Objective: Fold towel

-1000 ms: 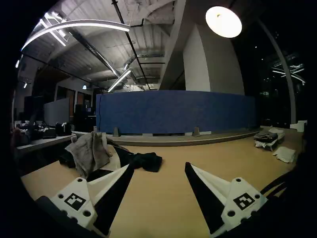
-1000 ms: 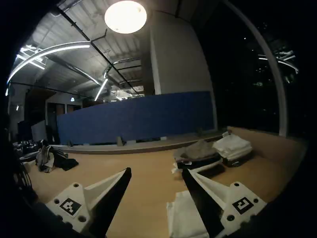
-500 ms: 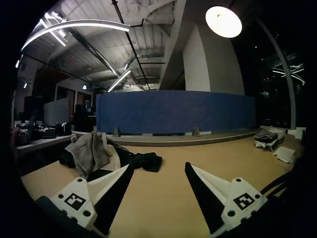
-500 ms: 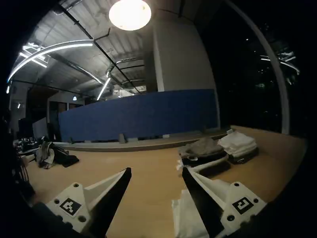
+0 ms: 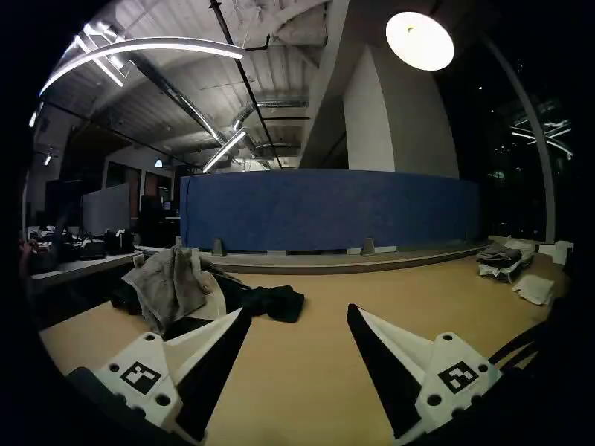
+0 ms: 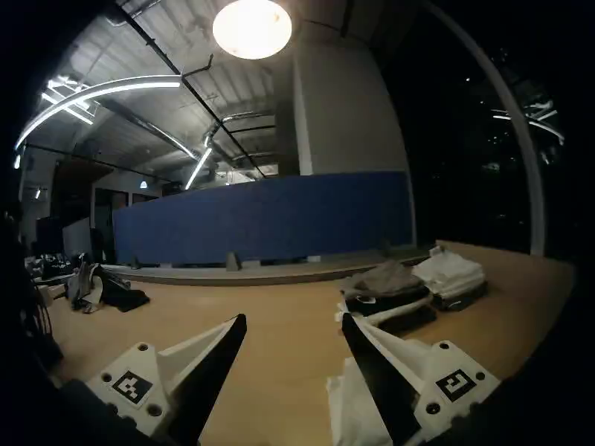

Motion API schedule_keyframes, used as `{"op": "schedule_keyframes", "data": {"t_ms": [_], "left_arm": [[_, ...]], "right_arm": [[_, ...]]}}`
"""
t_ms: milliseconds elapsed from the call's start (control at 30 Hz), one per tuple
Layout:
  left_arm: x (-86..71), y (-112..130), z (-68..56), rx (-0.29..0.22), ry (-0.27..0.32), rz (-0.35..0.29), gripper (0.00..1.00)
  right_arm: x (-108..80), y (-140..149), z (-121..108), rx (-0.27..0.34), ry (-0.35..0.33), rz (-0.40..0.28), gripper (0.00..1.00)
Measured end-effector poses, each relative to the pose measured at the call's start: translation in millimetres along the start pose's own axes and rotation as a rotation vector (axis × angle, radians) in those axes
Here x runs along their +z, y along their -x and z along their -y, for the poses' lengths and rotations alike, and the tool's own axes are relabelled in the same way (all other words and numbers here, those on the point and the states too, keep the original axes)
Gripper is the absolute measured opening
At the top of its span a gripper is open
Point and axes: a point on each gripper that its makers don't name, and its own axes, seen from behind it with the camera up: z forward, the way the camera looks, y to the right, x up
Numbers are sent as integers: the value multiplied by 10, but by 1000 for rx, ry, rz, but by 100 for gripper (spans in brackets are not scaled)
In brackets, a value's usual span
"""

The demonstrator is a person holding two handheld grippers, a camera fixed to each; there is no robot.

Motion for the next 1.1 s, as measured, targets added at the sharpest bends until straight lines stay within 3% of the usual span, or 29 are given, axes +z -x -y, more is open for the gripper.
{"op": "schedule_keyframes", "data": {"t_ms": [400, 867, 1100], "left_arm": [[5, -5, -1, 0, 0, 0, 96], [1, -3, -3, 0, 0, 0, 96], [4, -3, -1, 0, 0, 0, 96]], "right_arm": [[38, 12, -6, -6, 10, 2, 100], [13, 63, 66, -91, 28, -18, 100], [10, 50, 69, -91, 31, -15, 100]]}}
